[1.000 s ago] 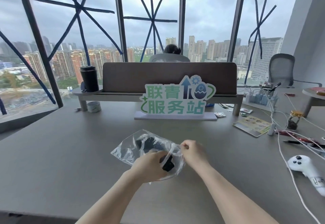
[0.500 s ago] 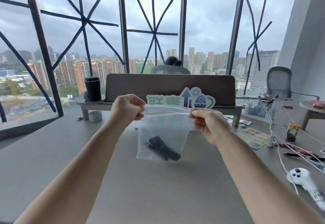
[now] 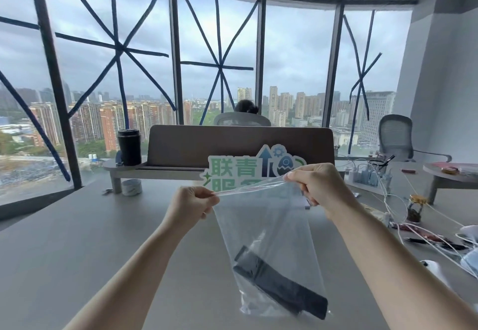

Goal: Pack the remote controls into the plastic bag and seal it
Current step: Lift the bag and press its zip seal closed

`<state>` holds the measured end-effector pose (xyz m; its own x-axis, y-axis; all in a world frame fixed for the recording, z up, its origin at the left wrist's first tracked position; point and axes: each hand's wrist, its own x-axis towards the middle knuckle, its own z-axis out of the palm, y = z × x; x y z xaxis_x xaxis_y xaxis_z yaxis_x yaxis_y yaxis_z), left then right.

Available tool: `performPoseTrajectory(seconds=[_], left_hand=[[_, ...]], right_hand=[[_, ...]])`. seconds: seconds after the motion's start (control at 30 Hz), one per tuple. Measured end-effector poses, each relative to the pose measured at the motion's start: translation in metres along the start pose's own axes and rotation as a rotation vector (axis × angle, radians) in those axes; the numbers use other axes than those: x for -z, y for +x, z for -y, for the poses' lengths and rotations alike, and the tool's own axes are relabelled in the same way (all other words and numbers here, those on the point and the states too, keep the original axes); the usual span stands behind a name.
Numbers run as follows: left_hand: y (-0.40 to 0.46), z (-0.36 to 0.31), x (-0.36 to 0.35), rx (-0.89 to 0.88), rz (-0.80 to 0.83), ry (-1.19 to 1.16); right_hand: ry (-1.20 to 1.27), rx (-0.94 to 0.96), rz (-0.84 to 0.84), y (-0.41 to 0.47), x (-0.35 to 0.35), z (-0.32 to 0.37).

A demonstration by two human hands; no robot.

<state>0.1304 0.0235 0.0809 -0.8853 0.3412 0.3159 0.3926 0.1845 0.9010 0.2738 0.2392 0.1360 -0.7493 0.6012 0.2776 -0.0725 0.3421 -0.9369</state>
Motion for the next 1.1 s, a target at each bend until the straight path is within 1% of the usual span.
performPoseTrajectory(seconds=[0.07, 0.13, 0.17, 0.27, 0.3, 0.33, 0.4, 0.47, 0.5, 0.57, 0.7, 0.77, 0.87, 1.0, 1.1], left_hand=[[-0.005, 0.002, -0.005, 0.069, 0.026, -0.088], [-0.008, 0.003, -0.011, 0.092, 0.037, -0.116], [-0.010, 0.001, -0.015, 0.079, 0.044, -0.112], [-0.014, -0.011, -0.029, 0.011, 0.057, -0.077], [-0.014, -0.016, -0.034, -0.019, 0.056, -0.048], [-0.014, -0.023, -0.039, -0.050, 0.059, -0.018], [-0.014, -0.036, -0.048, -0.102, 0.072, 0.013], [-0.015, -0.048, -0.055, -0.170, 0.087, 0.054], [-0.016, -0.055, -0.057, -0.206, 0.097, 0.090], [-0.018, -0.064, -0.058, -0.254, 0.109, 0.148], [-0.016, -0.075, -0.056, -0.299, 0.074, 0.195], [-0.015, -0.079, -0.053, -0.313, 0.068, 0.198], [-0.014, -0.084, -0.049, -0.306, 0.081, 0.182], [-0.015, -0.082, -0.044, -0.281, 0.114, 0.125], [-0.018, -0.080, -0.046, -0.268, 0.102, 0.101]], right_hand=[[-0.049, 0.025, -0.030, -0.004, 0.007, 0.003], [-0.149, 0.044, -0.079, -0.007, 0.015, 0.005], [-0.244, 0.065, -0.116, -0.007, 0.019, 0.005], [-0.706, 0.147, -0.241, -0.015, 0.024, 0.006], [-0.800, 0.214, -0.242, -0.021, 0.023, 0.010], [-0.847, 0.300, -0.194, -0.026, 0.019, 0.014], [-0.913, 0.433, -0.002, -0.033, 0.007, 0.024], [-0.947, 0.470, 0.124, -0.031, -0.006, 0.026], [-0.947, 0.468, 0.140, -0.028, -0.010, 0.025], [-0.903, 0.469, 0.119, -0.021, -0.014, 0.025], [-0.792, 0.409, 0.165, -0.011, -0.009, 0.035], [-0.751, 0.412, 0.187, -0.010, -0.008, 0.039], [-0.707, 0.410, 0.186, -0.008, -0.008, 0.041], [-0.739, 0.427, 0.150, -0.012, -0.012, 0.042], [-0.757, 0.435, 0.122, -0.014, -0.018, 0.043]])
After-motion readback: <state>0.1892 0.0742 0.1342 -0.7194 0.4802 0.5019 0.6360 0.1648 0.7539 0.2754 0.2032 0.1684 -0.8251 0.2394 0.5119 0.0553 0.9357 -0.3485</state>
